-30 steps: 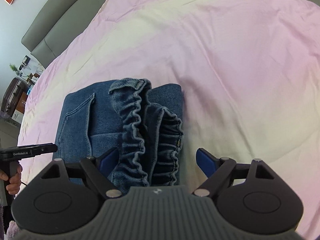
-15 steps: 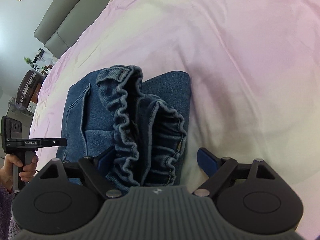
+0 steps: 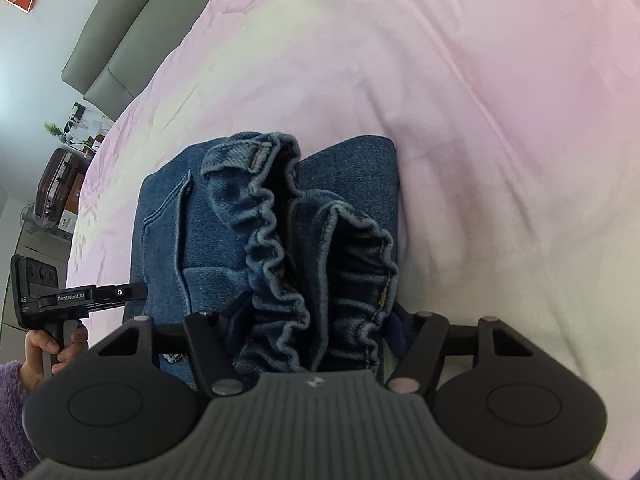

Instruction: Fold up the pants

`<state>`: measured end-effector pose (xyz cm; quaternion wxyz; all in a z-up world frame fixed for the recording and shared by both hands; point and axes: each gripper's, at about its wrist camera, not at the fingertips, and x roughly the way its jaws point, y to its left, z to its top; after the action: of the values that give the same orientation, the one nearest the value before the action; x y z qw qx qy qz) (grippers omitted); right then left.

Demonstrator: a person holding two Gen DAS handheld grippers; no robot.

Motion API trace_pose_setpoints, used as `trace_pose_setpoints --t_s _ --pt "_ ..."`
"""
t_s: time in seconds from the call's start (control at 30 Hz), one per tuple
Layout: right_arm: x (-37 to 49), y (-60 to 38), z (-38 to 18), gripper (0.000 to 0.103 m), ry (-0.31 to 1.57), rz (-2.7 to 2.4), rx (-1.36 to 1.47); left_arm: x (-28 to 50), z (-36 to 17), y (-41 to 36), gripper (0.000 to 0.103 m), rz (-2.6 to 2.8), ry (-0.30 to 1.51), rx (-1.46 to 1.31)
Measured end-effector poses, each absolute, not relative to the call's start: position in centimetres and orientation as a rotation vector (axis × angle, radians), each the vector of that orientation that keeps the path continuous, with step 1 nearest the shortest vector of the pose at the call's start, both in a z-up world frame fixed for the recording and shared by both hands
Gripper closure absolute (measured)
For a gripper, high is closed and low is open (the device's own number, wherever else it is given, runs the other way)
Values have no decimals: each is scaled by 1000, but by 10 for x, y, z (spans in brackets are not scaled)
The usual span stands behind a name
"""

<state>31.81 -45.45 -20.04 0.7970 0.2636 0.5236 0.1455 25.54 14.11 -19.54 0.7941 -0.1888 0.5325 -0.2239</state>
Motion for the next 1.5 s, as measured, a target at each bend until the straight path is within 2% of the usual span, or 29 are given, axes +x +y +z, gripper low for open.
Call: trace_pose_setpoints --t_s 0.23,0.6,0.83,0.97,1.2,1.5 --pt "308 -440 -160 52 1094 283 493 244 -159 124 81 -445 1101 -358" --pt "281 -394 -67 54 996 375 440 198 -59 138 82 -422 976 -291" --pt "283 -310 -17 54 935 515 439 173 26 177 82 -317 906 -198" --pt "290 -249 -5 54 934 593 453 166 52 205 82 -240 890 -168" --pt "303 -145 -19 54 987 713 453 167 46 251 82 -110 913 -178" --pt "345 -52 -82 54 1092 728 383 194 -30 311 82 -63 986 -299"
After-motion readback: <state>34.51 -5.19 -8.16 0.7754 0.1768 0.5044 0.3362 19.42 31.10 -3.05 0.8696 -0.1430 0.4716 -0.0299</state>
